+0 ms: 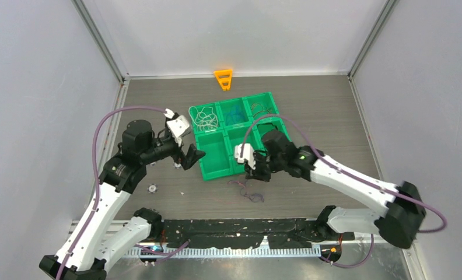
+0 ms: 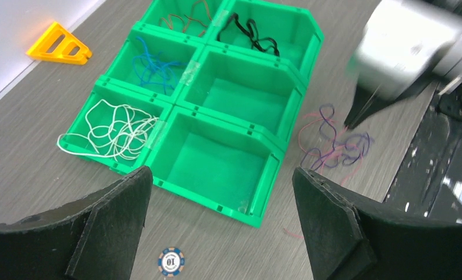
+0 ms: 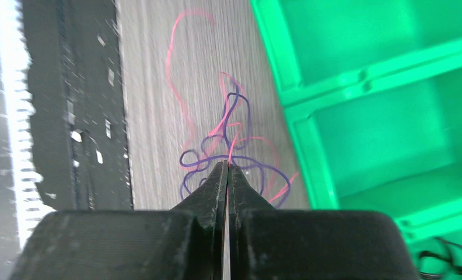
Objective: Untangle the cables
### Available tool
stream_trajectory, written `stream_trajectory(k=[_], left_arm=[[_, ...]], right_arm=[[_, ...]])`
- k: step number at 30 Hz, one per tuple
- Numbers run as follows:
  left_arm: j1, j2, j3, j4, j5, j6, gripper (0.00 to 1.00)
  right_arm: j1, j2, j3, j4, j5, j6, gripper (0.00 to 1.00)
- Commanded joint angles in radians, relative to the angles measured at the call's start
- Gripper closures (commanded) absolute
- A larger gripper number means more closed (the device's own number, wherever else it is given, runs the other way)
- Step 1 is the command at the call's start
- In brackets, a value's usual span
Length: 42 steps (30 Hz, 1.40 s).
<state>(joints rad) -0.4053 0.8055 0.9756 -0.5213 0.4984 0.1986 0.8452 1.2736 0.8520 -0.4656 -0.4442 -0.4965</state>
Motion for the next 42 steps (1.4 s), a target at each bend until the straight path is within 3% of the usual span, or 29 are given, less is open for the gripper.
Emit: stream_trajectory(k=[1, 5, 17, 24, 27, 31, 32, 39, 42], left_arm=[[0.003, -0.019, -0.047, -0.047, 0.128, 0.149, 0.10], [-0.047, -0.015, -0.076, -0.048, 0.227, 0.214, 0.12], [-0.376, 0.118, -0.079, 0.115, 0.162, 0.266, 0.16], [-0.515, 0.244, -0.081, 0.239, 0.112, 0.289, 0.25], [-0.532, 0.287, -0.119, 0.297, 0.109, 0.264, 0.38], [-0.535, 0.282, -0.169, 0.281, 0.094, 0.248, 0.84], [-0.535, 0.274, -0.193, 0.259, 0.081, 0.257, 0.92], [-0.527, 0.072, -0.430, 0.177, -0.002, 0.396, 1.00], [-0.526, 0.030, -0.449, 0.139, -0.051, 0.439, 1.00]], right_arm=[[-0.013, -0.196, 0.101, -0.082, -0.127, 0.035, 0.95], [-0.032, -0.298, 0.100, -0.074, -0.170, 0.045, 0.94], [-0.035, -0.400, 0.150, -0.010, -0.184, 0.113, 0.94], [-0.035, -0.418, 0.209, -0.009, -0.195, 0.135, 0.95], [-0.035, -0.426, 0.244, 0.000, -0.177, 0.147, 0.95], [-0.035, -0.444, 0.308, 0.013, -0.105, 0.175, 0.94], [-0.036, -0.453, 0.328, 0.020, -0.093, 0.182, 0.95], [-0.042, -0.500, 0.389, 0.086, 0.043, 0.204, 0.95], [-0.044, -0.514, 0.398, 0.097, 0.094, 0.207, 0.95]])
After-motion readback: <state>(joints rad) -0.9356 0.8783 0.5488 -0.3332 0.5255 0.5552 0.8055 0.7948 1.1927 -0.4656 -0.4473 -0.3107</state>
